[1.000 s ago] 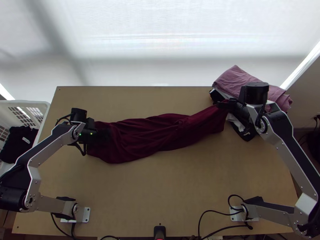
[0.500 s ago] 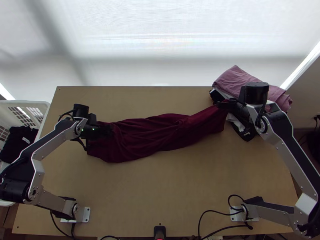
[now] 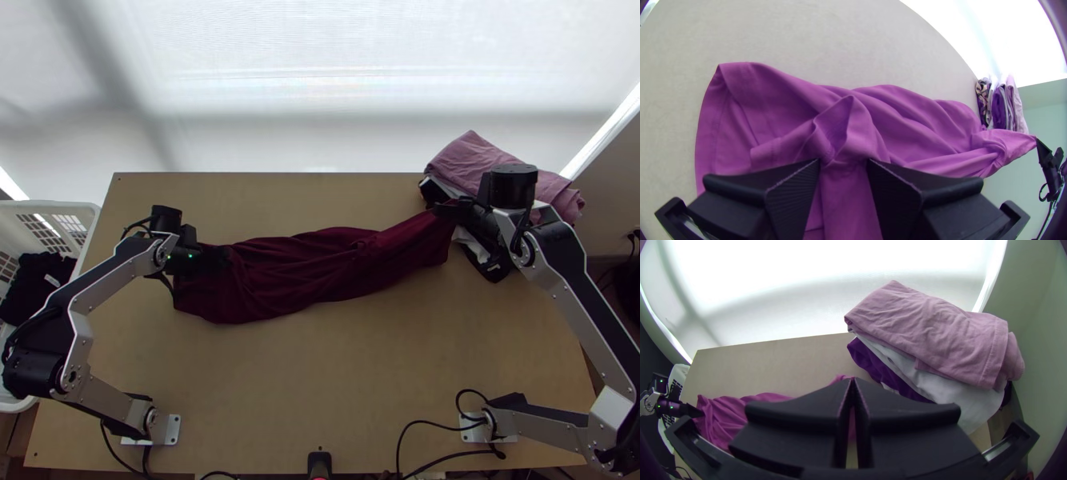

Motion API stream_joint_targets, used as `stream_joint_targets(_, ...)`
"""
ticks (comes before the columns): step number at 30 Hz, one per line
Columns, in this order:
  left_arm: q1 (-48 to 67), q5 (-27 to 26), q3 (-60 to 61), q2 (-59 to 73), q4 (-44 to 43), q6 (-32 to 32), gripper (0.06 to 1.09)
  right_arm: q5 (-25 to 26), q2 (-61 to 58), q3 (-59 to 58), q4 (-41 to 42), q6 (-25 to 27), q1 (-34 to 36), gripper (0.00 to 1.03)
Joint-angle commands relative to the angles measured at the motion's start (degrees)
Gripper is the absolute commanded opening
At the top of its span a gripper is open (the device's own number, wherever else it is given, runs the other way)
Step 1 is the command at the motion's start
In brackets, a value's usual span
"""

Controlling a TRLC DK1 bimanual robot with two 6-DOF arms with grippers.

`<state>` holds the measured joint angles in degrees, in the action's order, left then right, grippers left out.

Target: Fold the t-shirt

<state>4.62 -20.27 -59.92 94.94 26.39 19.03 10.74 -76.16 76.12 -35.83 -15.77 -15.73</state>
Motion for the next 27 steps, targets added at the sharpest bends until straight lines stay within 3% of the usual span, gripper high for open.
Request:
stream_joint_targets(1, 1.09, 0.94, -0.99, 1.22, -0.99, -0.83, 0.6, 0.77, 0.84, -0.79, 0.68, 0.83, -0.27, 0.03)
stream_joint_targets(2, 1.53, 1.38, -0.28, 1.04, -1.96, -0.83, 0.56, 0.77, 0.84, -0.71, 0.68, 0.83, -0.27, 0.03)
stream_joint_targets(4, 2.14, 4.01, 1.47, 0.69, -5.74, 0.13, 0.15, 0.77, 0.84, -0.62, 0.77, 0.83, -0.27, 0.03)
stream_joint_targets(5, 2.67, 4.8, 2.53, 0.25, -7.85, 0.31, 0.1, 0.77, 0.84, -0.62, 0.77, 0.83, -0.27, 0.03)
stream_joint_targets(27, -2.51, 4.98, -9.07, -13.9, 1.82, 2.95, 0.1, 0.77, 1.1, -0.27, 1.21, 0.56, -0.18, 0.03)
